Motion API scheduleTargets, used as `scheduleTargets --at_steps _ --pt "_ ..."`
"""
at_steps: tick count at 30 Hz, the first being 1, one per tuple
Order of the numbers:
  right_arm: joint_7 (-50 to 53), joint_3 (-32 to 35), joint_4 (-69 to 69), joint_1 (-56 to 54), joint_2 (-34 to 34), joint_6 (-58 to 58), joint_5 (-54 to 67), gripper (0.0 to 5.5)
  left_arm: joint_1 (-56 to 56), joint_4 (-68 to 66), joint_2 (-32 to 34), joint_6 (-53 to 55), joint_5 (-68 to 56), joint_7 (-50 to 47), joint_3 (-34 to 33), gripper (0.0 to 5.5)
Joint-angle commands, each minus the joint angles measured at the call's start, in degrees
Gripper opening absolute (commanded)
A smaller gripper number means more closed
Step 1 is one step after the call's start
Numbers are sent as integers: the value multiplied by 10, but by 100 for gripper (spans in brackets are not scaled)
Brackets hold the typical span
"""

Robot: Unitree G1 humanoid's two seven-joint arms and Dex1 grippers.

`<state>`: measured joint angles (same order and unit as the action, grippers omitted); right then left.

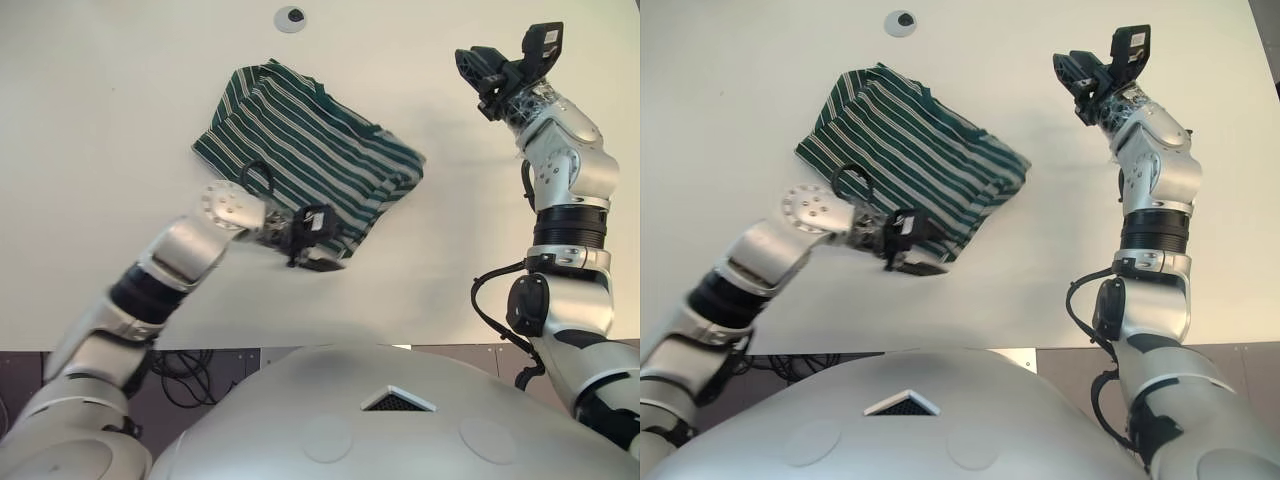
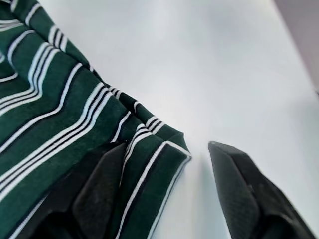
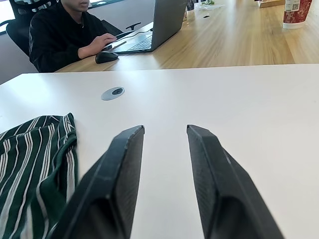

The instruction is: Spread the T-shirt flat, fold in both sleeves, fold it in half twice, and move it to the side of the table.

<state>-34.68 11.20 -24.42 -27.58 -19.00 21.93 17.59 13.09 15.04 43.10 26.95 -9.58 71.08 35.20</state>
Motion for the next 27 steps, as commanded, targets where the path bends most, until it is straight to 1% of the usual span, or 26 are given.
scheduleTargets --at_steps 1,3,5,8,11,13,14,16,17,18,22,24,27 --pt "3 -4 17 -4 -17 15 -1 155 -48 -46 161 -132 62 126 31 295" --pt "3 -5 19 -3 -14 17 -1 155 -53 -65 191 -218 66 145 8 295" --pt "4 -5 23 3 -12 18 -1 155 -39 -68 188 -255 14 147 -49 295" --pt "3 -7 25 12 -11 17 -1 155 -9 -67 170 -226 -81 140 -143 295" --pt "1 -9 23 17 -9 16 -1 155 28 -80 146 -138 -185 129 -222 295" --pt "0 -11 21 18 -8 16 -1 155 57 -119 117 -107 -207 98 -256 295" --pt "-1 -13 19 17 -7 14 -2 155 85 -156 78 -101 -185 44 -257 295" --pt "-1 -17 15 14 -4 13 -3 155 152 -273 -10 -162 -58 -123 -232 295" --pt "-1 -21 13 12 0 11 -5 155 171 -321 -49 -195 -24 -174 -226 295" --pt "-2 -25 8 8 4 11 -5 155 181 -358 -74 -226 1 -212 -225 295" --pt "-5 -43 -5 -3 16 8 -7 155 234 -528 -142 -354 97 -327 -208 295" --pt "-7 -52 -14 -9 20 6 -8 155 257 -611 -168 -400 121 -347 -206 295" --pt "-8 -61 -17 -11 22 4 -7 155 277 -693 -180 -435 142 -356 -209 295"
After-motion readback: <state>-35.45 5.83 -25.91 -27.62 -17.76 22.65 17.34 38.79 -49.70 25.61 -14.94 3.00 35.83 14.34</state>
